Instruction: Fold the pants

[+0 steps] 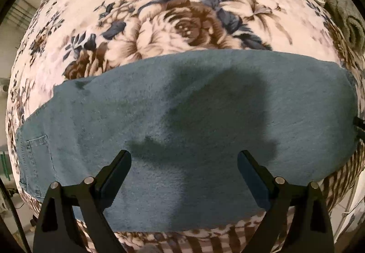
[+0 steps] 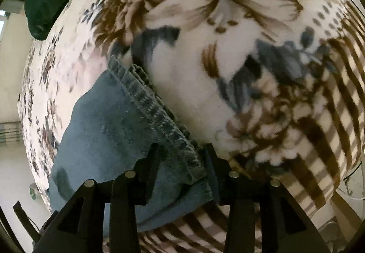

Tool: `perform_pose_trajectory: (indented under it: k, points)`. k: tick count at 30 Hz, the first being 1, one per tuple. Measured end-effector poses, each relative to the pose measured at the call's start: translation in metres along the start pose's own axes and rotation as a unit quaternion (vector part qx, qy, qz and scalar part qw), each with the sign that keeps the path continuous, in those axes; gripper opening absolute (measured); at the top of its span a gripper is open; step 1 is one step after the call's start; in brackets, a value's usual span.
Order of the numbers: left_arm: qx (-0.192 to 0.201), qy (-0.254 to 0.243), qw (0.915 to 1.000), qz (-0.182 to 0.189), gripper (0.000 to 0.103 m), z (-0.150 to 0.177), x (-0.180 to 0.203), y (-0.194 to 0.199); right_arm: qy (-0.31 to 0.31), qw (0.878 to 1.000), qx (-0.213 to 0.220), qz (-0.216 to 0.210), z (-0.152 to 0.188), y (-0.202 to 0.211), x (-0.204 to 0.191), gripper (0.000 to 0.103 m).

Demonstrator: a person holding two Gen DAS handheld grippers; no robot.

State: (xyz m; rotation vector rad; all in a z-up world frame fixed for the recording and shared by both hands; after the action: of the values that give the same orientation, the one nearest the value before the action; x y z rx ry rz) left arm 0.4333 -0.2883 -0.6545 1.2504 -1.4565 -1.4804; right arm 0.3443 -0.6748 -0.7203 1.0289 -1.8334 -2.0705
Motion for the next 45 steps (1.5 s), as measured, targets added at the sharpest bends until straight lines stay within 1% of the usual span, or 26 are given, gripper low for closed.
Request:
perform_pose_trajectory:
  k: [1, 3, 5, 6, 9, 11, 13, 14, 15, 17, 18, 20, 21, 24, 28, 30, 32, 33, 35, 36, 37, 38, 40, 41, 43, 45]
  points:
    - [-0.003, -0.001, 1.0000, 0.001, 0.095, 0.001, 0.000, -0.002, -0.004, 1.000, 0.012, 0.004, 0.000, 0.005, 0.001, 0.008]
    - [-0.005, -0.002, 1.0000, 0.004, 0.095, 0.003, 0.001, -0.003, -0.018, 0.999, 0.028, -0.016, 0.002, 0.014, 0.000, 0.004]
    - [-0.004, -0.004, 1.0000, 0.005, 0.095, 0.004, 0.001, -0.002, -0.028, 0.998, 0.051, -0.027, 0.004, 0.034, 0.000, 0.004]
    - [-0.004, -0.004, 1.0000, 0.006, 0.095, 0.005, 0.000, -0.002, -0.036, 0.996, 0.062, -0.046, 0.006, 0.045, -0.002, 0.003]
    - [-0.008, -0.004, 0.9999, 0.010, 0.095, 0.006, -0.001, -0.002, -0.042, 0.994, 0.067, -0.069, 0.011, 0.057, -0.005, 0.004]
    - [-0.009, -0.003, 0.9999, 0.011, 0.095, 0.007, -0.001, -0.002, -0.042, 0.996, 0.042, -0.060, 0.012, 0.047, -0.001, 0.010]
    - [-0.010, -0.002, 0.9999, 0.012, 0.095, 0.006, 0.000, -0.003, -0.044, 0.998, 0.031, -0.039, 0.010, 0.034, 0.008, 0.036]
    - [-0.010, -0.002, 0.9999, 0.012, 0.095, 0.005, 0.000, -0.003, -0.047, 0.998, 0.026, -0.039, 0.008, 0.026, 0.011, 0.046]
    - [-0.008, -0.002, 0.9999, 0.012, 0.095, 0.005, 0.001, -0.003, -0.050, 0.998, 0.017, -0.040, 0.006, 0.019, 0.013, 0.063]
    - [-0.008, -0.004, 0.9999, 0.014, 0.095, 0.005, 0.002, -0.003, -0.057, 0.997, -0.009, -0.048, 0.006, 0.000, 0.017, 0.065]
    - [-0.008, -0.006, 0.9998, 0.015, 0.095, 0.005, 0.003, -0.004, -0.053, 0.998, -0.017, -0.042, 0.008, -0.007, 0.016, 0.063]
    - [-0.007, -0.010, 0.9999, 0.012, 0.095, 0.006, 0.004, -0.004, -0.026, 0.999, 0.003, -0.026, 0.008, -0.009, 0.011, 0.018]
    - [-0.006, -0.013, 0.9998, 0.011, 0.095, 0.006, 0.006, -0.004, -0.003, 1.000, 0.018, 0.000, 0.008, -0.006, 0.007, 0.013]
    - [-0.003, -0.019, 0.9998, 0.007, 0.095, 0.006, 0.009, -0.005, 0.034, 0.997, 0.058, 0.031, 0.013, 0.015, -0.007, 0.012]
    - [-0.004, -0.022, 0.9997, 0.004, 0.095, 0.006, 0.012, -0.005, 0.029, 0.994, 0.105, 0.018, 0.023, 0.059, -0.021, 0.011]
    - [-0.005, -0.020, 0.9998, 0.004, 0.095, 0.008, 0.011, -0.005, 0.022, 0.994, 0.101, 0.017, 0.029, 0.061, -0.016, 0.011]
    - [-0.008, -0.019, 0.9998, 0.004, 0.095, 0.010, 0.010, -0.008, -0.004, 0.997, 0.075, 0.022, 0.032, 0.040, 0.003, 0.012]
    - [-0.010, -0.020, 0.9998, 0.003, 0.095, 0.010, 0.011, -0.011, -0.010, 0.998, 0.053, 0.017, 0.033, 0.027, 0.011, 0.013]
    - [-0.015, -0.023, 0.9996, 0.003, 0.095, 0.012, 0.014, -0.017, -0.036, 0.999, 0.002, 0.005, 0.033, 0.000, 0.028, 0.023]
    - [-0.018, -0.026, 0.9995, 0.003, 0.095, 0.013, 0.016, -0.021, -0.057, 0.998, -0.001, -0.015, 0.033, -0.001, 0.035, 0.028]
    - [-0.020, -0.029, 0.9994, 0.003, 0.095, 0.013, 0.018, -0.024, -0.081, 0.996, 0.006, -0.042, 0.033, 0.004, 0.041, 0.038]
    - [-0.020, -0.031, 0.9993, 0.004, 0.095, 0.014, 0.020, -0.027, -0.105, 0.992, 0.023, -0.064, 0.035, 0.015, 0.048, 0.044]
    - [-0.025, -0.029, 0.9992, 0.011, 0.095, 0.014, 0.023, -0.036, -0.116, 0.987, 0.047, -0.099, 0.041, 0.027, 0.054, 0.068]
    - [-0.029, -0.027, 0.9991, 0.014, 0.095, 0.015, 0.024, -0.041, -0.123, 0.984, 0.051, -0.120, 0.046, 0.028, 0.056, 0.071]
    - [-0.030, -0.022, 0.9991, 0.019, 0.098, 0.013, 0.024, -0.048, -0.126, 0.981, 0.028, -0.143, 0.058, 0.015, 0.057, 0.072]
    - [-0.033, -0.022, 0.9989, 0.024, 0.102, 0.012, 0.026, -0.054, -0.142, 0.971, 0.012, -0.190, 0.066, -0.008, 0.055, 0.072]
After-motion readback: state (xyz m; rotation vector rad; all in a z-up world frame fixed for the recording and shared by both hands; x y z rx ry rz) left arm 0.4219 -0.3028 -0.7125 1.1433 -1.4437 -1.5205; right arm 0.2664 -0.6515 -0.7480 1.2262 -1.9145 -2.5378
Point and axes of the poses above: each gripper's, at about its wrist camera, not at the fingertips, and y roughly against the way its jaws point, x to its right, z to its underside, the point moved 7 cm from there along -y, roughly the way its jaws point, and after that the axes turned 3 degrees about -z, right-handed, at the moved point
